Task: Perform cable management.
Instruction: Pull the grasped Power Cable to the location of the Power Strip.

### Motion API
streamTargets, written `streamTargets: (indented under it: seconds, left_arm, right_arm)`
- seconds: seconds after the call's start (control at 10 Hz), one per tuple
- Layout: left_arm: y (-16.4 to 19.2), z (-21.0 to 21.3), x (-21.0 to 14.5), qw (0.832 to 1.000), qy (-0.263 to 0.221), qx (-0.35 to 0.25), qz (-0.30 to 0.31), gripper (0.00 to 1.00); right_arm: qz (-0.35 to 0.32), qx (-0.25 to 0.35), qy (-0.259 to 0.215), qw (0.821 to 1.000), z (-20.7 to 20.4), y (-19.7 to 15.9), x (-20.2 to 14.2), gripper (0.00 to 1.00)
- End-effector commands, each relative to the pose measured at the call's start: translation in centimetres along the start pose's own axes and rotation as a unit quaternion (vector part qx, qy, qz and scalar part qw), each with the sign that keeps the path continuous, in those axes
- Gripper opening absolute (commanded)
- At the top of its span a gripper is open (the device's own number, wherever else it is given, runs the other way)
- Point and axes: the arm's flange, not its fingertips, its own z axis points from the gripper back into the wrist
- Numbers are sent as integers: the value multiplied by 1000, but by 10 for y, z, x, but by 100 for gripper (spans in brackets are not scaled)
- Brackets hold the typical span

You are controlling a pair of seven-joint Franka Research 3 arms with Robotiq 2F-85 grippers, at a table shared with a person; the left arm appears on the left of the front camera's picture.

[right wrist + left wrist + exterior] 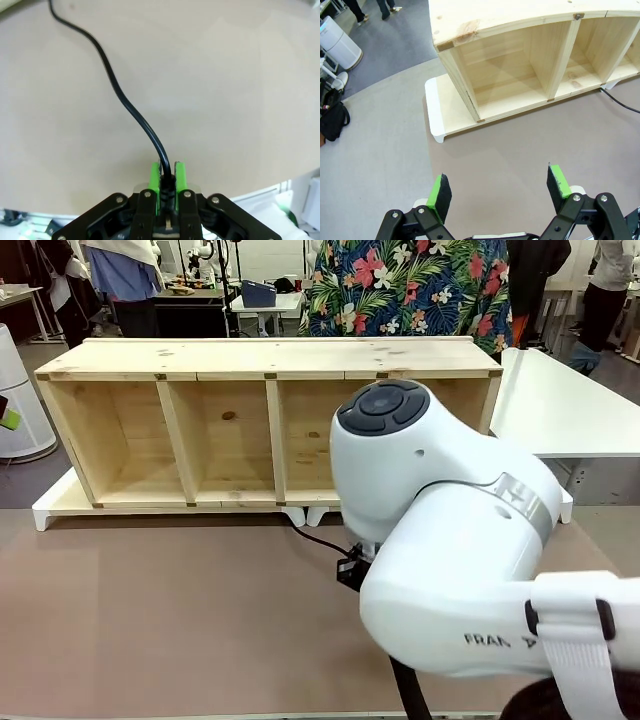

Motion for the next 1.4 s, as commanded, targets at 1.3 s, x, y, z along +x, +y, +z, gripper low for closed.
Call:
streamTargets:
  seconds: [1.3]
  left_arm:
    - [1, 0, -1, 1000, 2, -1, 3, 100]
  right_arm:
    - [-48, -90, -60, 993, -60, -185, 46, 15]
